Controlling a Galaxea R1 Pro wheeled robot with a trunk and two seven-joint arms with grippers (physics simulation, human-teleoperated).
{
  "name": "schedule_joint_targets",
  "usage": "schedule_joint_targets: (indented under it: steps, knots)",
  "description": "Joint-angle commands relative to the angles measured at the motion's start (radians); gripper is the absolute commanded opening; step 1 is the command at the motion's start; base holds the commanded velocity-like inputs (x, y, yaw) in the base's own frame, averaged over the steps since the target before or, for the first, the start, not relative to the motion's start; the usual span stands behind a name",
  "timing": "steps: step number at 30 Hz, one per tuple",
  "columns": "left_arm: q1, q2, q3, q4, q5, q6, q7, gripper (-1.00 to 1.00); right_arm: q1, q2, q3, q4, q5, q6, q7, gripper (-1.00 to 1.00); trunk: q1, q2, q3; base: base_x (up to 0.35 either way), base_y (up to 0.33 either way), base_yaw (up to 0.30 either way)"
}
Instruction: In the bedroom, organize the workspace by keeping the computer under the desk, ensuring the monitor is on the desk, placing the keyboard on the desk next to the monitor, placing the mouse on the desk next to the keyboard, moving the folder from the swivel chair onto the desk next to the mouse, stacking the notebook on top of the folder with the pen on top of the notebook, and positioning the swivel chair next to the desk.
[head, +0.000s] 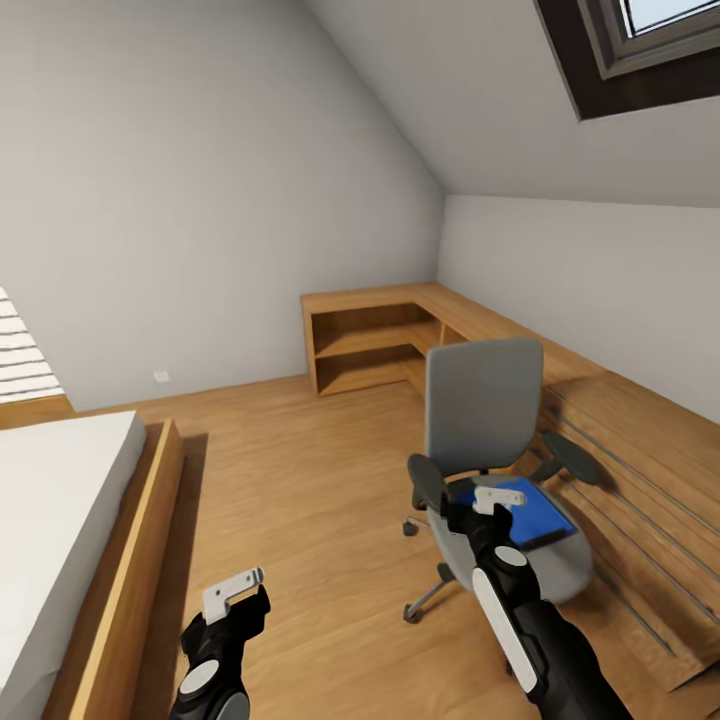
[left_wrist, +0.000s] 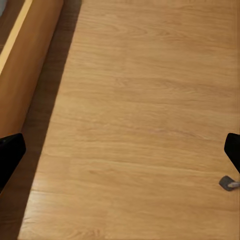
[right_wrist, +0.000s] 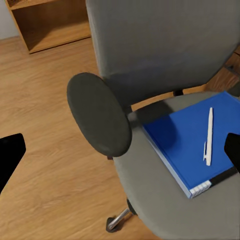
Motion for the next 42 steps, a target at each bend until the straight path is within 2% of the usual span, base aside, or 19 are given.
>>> schedule_joint_targets:
  steps: [1,9,11,12,16,21,24,32,38,42]
  knots:
    - [-0.001,0.001,-0.005,-0.002,0.003,0.003,0.007,1.00,-0.001,-0.001,0.000,-0.002,-0.009,0.003,-0.009,1.00,0.000,-0.001,-0.001,0.289,0.000,0.000]
    - [-0.001,0.001,-0.009,-0.002,0.002,0.003,0.006,1.00,-0.001,-0.011,-0.044,0.000,-0.009,0.003,-0.009,1.00,0.000,-0.001,-0.001,0.229,0.000,0.000]
    - [-0.001,0.001,-0.009,-0.002,0.002,0.003,0.007,1.00,-0.001,-0.013,-0.061,0.001,-0.009,0.004,-0.008,1.00,0.000,-0.001,-0.001,0.084,0.000,0.000]
    - [-0.001,0.001,-0.009,-0.002,0.002,0.003,0.007,1.00,-0.001,-0.016,-0.095,0.001,-0.009,0.004,-0.008,1.00,0.000,-0.001,-0.001,0.031,0.000,0.000]
    - [-0.001,0.001,-0.010,-0.002,0.002,0.003,0.006,1.00,-0.001,-0.018,-0.139,0.014,-0.009,0.004,-0.007,1.00,0.000,-0.001,-0.001,0.053,0.000,0.000]
    - [-0.001,0.001,-0.027,-0.003,0.000,0.002,0.006,1.00,-0.001,-0.023,-0.164,0.041,-0.009,0.005,-0.006,1.00,0.000,-0.001,-0.001,0.208,0.000,0.000]
    - [-0.001,0.001,-0.032,-0.003,0.000,0.002,0.006,1.00,-0.002,-0.032,-0.169,0.059,-0.009,0.005,-0.005,1.00,0.000,-0.001,-0.001,0.283,0.000,0.000]
    - [-0.001,0.001,-0.036,-0.003,0.000,0.002,0.007,1.00,-0.009,-0.076,-0.176,0.169,-0.009,-0.001,-0.004,1.00,0.000,-0.001,-0.001,0.305,-0.024,0.000]
    - [-0.001,0.001,-0.037,-0.003,0.000,0.002,0.007,1.00,-0.019,-0.097,-0.177,0.237,-0.009,-0.047,-0.004,1.00,0.000,-0.001,-0.001,0.274,-0.064,0.000]
    - [-0.001,0.001,-0.036,-0.003,0.000,0.003,0.007,1.00,-0.049,-0.116,-0.177,0.304,-0.009,-0.068,-0.004,1.00,0.000,-0.001,-0.001,0.097,-0.026,0.000]
